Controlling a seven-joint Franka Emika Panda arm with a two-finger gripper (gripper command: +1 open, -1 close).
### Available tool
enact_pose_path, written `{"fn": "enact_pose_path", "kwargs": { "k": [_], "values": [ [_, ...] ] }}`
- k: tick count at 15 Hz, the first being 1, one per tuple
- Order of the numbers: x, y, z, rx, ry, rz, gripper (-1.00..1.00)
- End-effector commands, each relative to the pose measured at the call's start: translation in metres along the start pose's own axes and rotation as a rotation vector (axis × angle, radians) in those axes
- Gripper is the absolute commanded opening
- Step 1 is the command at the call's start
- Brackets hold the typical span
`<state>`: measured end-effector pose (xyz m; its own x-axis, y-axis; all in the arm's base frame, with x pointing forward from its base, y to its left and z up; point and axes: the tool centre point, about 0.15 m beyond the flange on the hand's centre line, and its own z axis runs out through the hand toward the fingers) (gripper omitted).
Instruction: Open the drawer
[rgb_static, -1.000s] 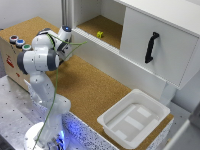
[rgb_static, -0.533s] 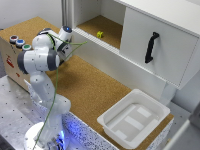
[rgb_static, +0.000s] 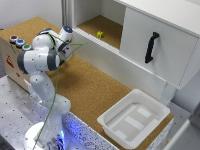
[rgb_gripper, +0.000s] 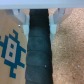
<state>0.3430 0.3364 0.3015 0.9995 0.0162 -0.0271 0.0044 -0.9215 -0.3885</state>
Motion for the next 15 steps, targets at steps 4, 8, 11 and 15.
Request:
{"fn": "enact_pose_path", "kwargs": {
  "k": [4,8,11,15],
  "values": [
    [0.035,0.097,-0.002,0.031,0.043,0.133,-1.0],
    [0.044,0.128,-0.013,0.006,0.057,0.161,-1.0],
    [0.049,0.15,-0.018,-0.021,0.058,0.179,-1.0],
    [0.056,0.18,-0.023,-0.019,0.034,0.215,-1.0]
  ]
}}
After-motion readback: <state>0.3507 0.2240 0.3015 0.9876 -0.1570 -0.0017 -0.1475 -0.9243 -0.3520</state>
